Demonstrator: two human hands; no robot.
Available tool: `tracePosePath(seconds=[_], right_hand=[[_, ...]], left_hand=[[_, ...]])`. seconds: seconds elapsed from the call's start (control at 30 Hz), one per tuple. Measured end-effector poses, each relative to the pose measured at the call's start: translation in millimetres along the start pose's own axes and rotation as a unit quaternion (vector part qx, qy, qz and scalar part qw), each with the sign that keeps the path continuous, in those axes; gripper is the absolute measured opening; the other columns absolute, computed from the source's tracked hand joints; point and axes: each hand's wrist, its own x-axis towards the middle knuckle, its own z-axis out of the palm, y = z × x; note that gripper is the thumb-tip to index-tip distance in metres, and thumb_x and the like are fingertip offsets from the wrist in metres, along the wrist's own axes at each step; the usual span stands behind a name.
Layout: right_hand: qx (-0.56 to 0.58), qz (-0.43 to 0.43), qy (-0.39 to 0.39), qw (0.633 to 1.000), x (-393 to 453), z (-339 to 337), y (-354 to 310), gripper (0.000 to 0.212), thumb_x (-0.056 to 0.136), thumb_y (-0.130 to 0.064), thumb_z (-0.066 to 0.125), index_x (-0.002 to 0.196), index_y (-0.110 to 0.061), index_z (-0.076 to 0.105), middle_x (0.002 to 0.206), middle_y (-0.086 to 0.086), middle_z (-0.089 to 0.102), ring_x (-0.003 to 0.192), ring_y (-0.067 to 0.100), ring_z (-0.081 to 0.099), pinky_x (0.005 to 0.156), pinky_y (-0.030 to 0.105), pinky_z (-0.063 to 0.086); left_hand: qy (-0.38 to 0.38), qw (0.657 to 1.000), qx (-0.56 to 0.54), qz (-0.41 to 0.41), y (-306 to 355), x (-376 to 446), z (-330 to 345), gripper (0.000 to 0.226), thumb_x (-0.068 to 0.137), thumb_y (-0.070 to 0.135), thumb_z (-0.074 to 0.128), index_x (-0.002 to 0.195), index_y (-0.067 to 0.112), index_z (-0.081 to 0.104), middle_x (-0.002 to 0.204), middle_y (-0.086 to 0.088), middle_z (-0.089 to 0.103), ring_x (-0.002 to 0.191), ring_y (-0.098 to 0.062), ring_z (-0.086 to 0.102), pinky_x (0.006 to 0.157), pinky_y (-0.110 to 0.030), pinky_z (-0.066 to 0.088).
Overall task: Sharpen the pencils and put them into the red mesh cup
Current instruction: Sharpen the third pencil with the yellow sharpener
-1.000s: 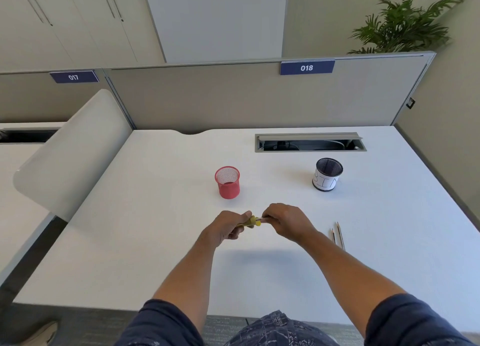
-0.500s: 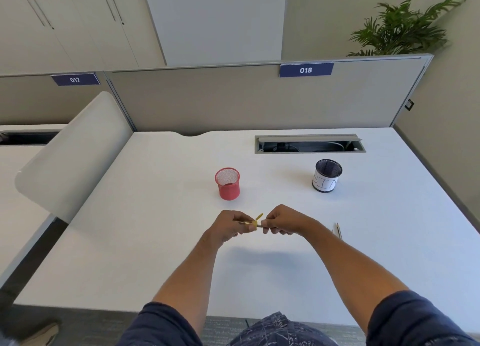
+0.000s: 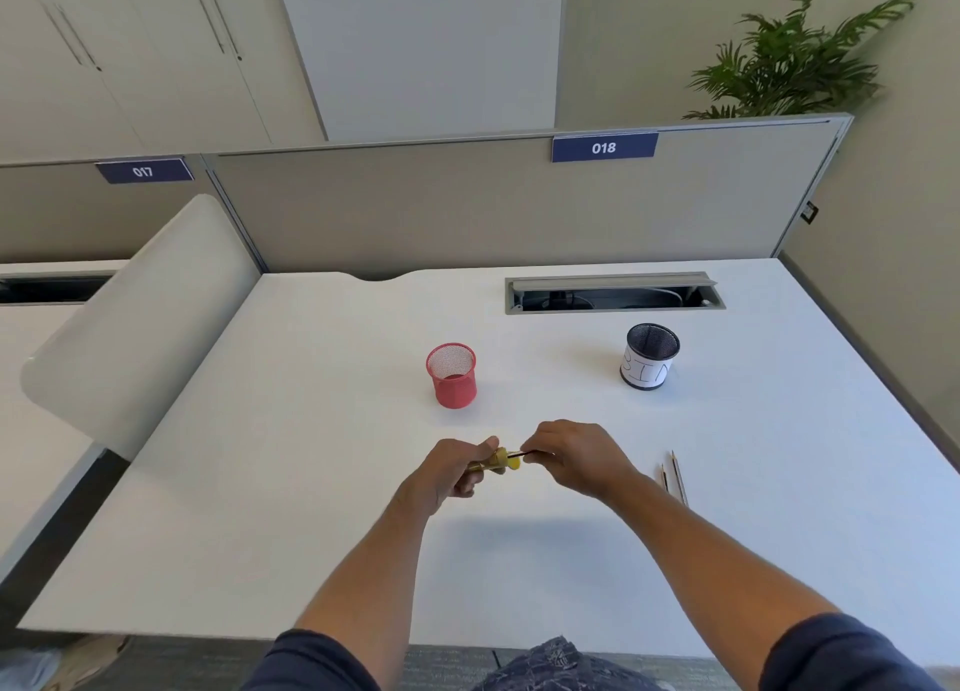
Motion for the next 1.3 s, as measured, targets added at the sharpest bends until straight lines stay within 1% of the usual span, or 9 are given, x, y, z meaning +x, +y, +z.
tracePosePath(seconds=[0.13,0.33,0.47,0.6,0.67,0.87,1.07,1.2,1.3], right_hand=[[-0.004,-0.030,0.081,0.996,-7,6,0,0.008,0.094,-0.024,0.070,0.095,-0.021,0.078,0.081,-0.006,0.071,0.073,0.022,0.066,0.054,0.031,0.048],[0.065,0.144,-0.074,0.985,0,3,4,0.024,0.096,-0.044,0.060,0.093,-0.027,0.076,0.075,-0.005,0.070,0.069,0.016,0.059,0.062,0.033,0.049],[0.260,0.235,-0.154,0.924,2,3,5,0.026,0.091,-0.039,0.067,0.076,-0.021,0.079,0.050,-0.007,0.055,0.046,0.007,0.044,0.054,0.026,0.037],[0.391,0.266,-0.256,0.843,-2,4,11,0.034,0.094,-0.038,0.064,0.083,-0.010,0.080,0.051,-0.001,0.048,0.045,0.012,0.032,0.046,0.023,0.023],[0.397,0.275,-0.286,0.828,-2,6,14,0.035,0.094,-0.042,0.062,0.087,-0.012,0.080,0.052,-0.002,0.047,0.046,0.012,0.030,0.046,0.022,0.021],[0.354,0.225,-0.225,0.880,7,4,12,0.027,0.079,-0.036,0.077,0.095,-0.020,0.063,0.069,0.001,0.075,0.053,0.013,0.050,0.050,0.025,0.038],[0.097,0.117,-0.042,0.987,12,9,3,0.008,0.087,-0.038,0.071,0.087,-0.030,0.069,0.081,-0.016,0.069,0.074,0.006,0.060,0.064,0.030,0.049],[0.028,0.047,0.013,0.998,12,12,0,0.013,0.096,-0.032,0.066,0.096,-0.022,0.075,0.087,-0.008,0.072,0.082,0.017,0.064,0.063,0.036,0.051],[0.036,0.074,-0.023,0.996,12,12,0,0.020,0.098,-0.036,0.062,0.096,-0.020,0.075,0.084,-0.004,0.072,0.078,0.020,0.063,0.066,0.036,0.051]], left_hand=[[-0.017,1.000,-0.013,0.003,3,1,3,0.045,0.099,0.044,0.061,0.092,0.004,0.080,0.052,0.001,0.040,0.054,-0.015,0.032,0.066,-0.026,0.041],[-0.030,0.998,-0.003,0.050,-1,8,1,0.022,0.090,0.026,0.076,0.076,0.010,0.079,0.058,-0.003,0.044,0.059,-0.018,0.036,0.064,-0.026,0.037],[-0.027,0.996,0.065,0.055,-7,13,0,0.021,0.081,0.024,0.084,0.090,0.005,0.082,0.065,-0.006,0.055,0.061,-0.016,0.044,0.063,-0.026,0.039],[-0.032,0.995,0.077,0.058,-15,12,2,0.023,0.074,0.019,0.088,0.095,0.014,0.082,0.081,-0.002,0.067,0.079,-0.016,0.055,0.072,-0.027,0.043],[-0.025,0.994,0.084,0.058,-16,13,4,0.025,0.073,0.021,0.089,0.096,0.016,0.081,0.081,0.002,0.068,0.080,-0.015,0.057,0.073,-0.026,0.045],[-0.006,0.996,0.069,0.047,-7,15,1,0.023,0.079,0.026,0.085,0.091,0.008,0.081,0.064,0.002,0.060,0.059,-0.011,0.052,0.063,-0.021,0.045],[0.010,1.000,-0.024,0.011,-4,13,1,0.037,0.095,0.036,0.070,0.087,0.001,0.079,0.052,0.001,0.047,0.055,-0.017,0.038,0.060,-0.024,0.040],[-0.002,0.999,-0.032,0.023,0,11,-1,0.031,0.095,0.034,0.070,0.072,0.015,0.079,0.052,0.002,0.044,0.056,-0.015,0.038,0.062,-0.025,0.041],[-0.006,0.999,-0.010,0.041,0,12,-3,0.024,0.088,0.029,0.078,0.080,0.006,0.079,0.057,0.000,0.045,0.058,-0.016,0.038,0.060,-0.024,0.040]])
